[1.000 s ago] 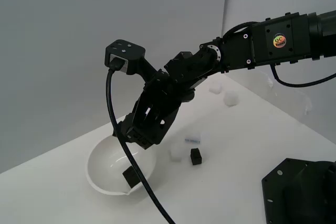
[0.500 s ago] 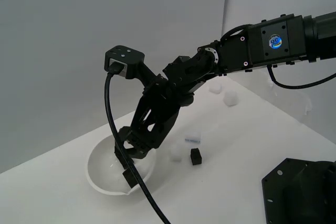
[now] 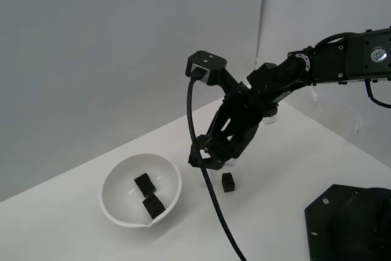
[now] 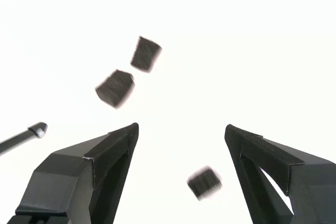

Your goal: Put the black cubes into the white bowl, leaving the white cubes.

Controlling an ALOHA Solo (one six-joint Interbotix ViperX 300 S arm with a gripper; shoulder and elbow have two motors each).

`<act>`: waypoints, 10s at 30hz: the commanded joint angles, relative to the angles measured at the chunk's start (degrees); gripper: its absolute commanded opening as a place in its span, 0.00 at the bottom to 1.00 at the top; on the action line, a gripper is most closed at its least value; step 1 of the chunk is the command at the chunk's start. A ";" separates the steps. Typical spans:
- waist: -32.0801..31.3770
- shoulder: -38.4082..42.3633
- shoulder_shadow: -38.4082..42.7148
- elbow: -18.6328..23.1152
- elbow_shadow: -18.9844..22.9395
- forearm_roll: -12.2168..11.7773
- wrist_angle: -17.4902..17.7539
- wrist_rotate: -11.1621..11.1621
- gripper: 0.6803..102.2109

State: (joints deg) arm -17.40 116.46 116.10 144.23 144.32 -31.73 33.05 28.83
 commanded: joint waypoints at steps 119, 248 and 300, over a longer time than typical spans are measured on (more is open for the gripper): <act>-8.17 -4.48 -4.39 -19.42 -19.78 5.36 13.62 -3.16 0.02; 16.79 61.35 62.05 17.93 17.75 8.09 -9.40 7.82 0.03; 13.80 82.53 82.88 20.13 20.13 8.09 -4.57 7.91 0.03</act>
State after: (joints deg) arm -2.46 197.75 197.84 164.53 164.71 -23.03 28.21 36.04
